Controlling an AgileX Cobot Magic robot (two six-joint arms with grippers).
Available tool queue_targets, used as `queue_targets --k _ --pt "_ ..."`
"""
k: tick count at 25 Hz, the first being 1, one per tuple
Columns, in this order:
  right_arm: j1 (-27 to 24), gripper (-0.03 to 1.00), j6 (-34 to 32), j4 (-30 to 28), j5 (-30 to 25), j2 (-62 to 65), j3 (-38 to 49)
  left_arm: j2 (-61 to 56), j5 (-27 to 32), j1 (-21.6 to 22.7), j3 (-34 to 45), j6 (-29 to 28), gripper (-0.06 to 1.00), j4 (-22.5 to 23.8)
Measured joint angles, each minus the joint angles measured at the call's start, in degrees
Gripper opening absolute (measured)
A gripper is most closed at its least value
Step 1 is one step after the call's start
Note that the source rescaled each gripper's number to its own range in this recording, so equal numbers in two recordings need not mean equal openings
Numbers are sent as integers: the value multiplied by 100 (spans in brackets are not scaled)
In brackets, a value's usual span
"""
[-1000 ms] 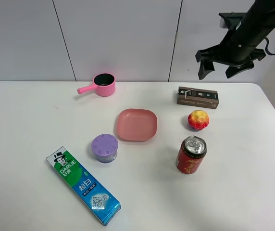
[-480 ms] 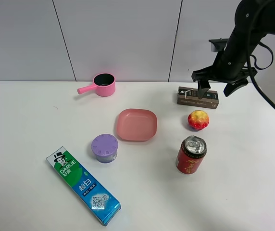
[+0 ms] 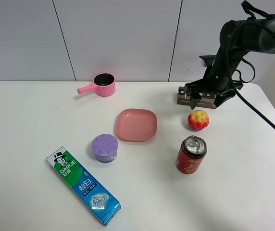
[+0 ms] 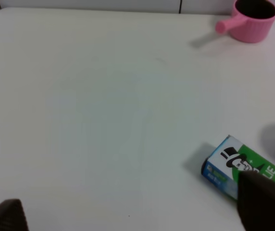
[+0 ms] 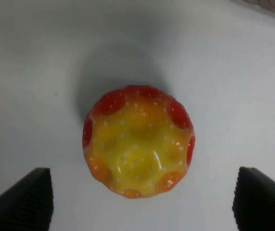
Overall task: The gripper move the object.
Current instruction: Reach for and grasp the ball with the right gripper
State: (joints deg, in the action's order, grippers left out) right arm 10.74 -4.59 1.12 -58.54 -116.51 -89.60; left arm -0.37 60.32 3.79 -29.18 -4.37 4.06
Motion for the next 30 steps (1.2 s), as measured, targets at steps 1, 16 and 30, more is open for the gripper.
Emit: queue_targets --k 1,16,30 --pt "0 68 0 0 0 -31 0 0 0 0 0 0 100 0" --pt "0 68 54 145 145 -609 0 0 0 0 0 0 100 0" --pt "0 67 126 144 337 -793 0 0 0 0 0 0 100 0"
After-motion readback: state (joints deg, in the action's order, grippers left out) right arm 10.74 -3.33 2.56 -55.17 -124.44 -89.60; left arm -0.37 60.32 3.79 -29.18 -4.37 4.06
